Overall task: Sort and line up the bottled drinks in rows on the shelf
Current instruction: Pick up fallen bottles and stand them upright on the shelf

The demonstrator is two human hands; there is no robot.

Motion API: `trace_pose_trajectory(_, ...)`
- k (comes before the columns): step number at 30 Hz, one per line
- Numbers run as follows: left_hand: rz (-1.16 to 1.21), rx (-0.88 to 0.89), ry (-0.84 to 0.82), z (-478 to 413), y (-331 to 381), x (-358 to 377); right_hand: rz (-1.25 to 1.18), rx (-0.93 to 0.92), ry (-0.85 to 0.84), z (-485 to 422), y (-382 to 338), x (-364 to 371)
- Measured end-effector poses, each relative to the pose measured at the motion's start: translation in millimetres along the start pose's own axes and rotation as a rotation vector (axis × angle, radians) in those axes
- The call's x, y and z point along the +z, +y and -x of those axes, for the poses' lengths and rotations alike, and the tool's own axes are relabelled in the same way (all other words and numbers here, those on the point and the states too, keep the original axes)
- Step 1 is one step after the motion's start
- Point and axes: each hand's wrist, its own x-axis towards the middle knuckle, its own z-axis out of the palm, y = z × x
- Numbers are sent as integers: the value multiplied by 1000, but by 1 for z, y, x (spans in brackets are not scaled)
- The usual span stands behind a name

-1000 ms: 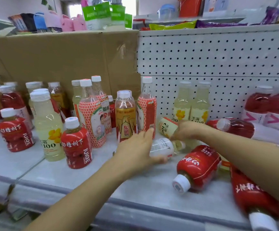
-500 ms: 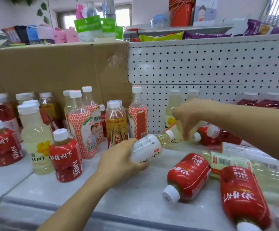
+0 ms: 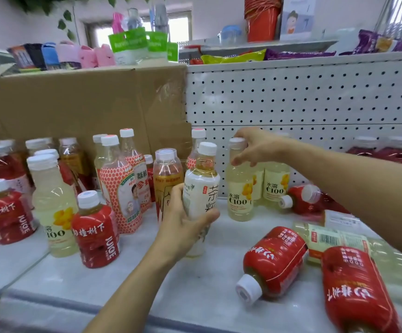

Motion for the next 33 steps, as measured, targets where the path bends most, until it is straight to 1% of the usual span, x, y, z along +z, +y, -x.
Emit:
trace_pose_trajectory(4, 82, -66, 79, -6, -2, 12, -130, 41, 74, 3, 12, 12)
trace_pose_trajectory(7, 34, -69, 96, -4, 0, 18, -185, 33, 107, 19, 18, 16)
trace_pose_trajectory(11, -65, -120, 81, 8, 1, 19, -252, 57, 53, 53, 24, 16)
trace_pose_trajectory(13, -119, -152, 128, 22, 2, 23, -241, 46, 4, 74, 27, 18)
trace_pose_trajectory(15, -151, -153, 174, 43, 9, 31, -208, -6, -75, 99, 28, 19)
trace_pose_trajectory(17, -192, -124, 132, 66, 19, 39, -150, -83, -150, 126, 32, 21)
trace_pose_trajectory(20, -366, -84, -77, 94, 31, 49, 5, -164, -206, 161, 38, 19)
trace_pose_trajectory(22, -539, -43, -171, 106, 35, 54, 130, -173, -218, 184, 43, 14)
trace_pose_trajectory(24, -651, 13, -190, 109, 34, 57, 232, -158, -240, 204, 48, 4)
trace_pose_trajectory(25, -650, 33, -191, 109, 34, 58, 275, -142, -268, 214, 50, -1)
trace_pose_trajectory(29, -512, 45, -187, 102, 31, 54, 471, -110, -450, 240, 54, -7)
trace_pose_trajectory(30, -474, 37, -181, 101, 30, 53, 517, -124, -461, 243, 53, -4)
trace_pose_trajectory(33, -362, 19, -132, 98, 34, 50, 654, -215, -396, 245, 48, 3)
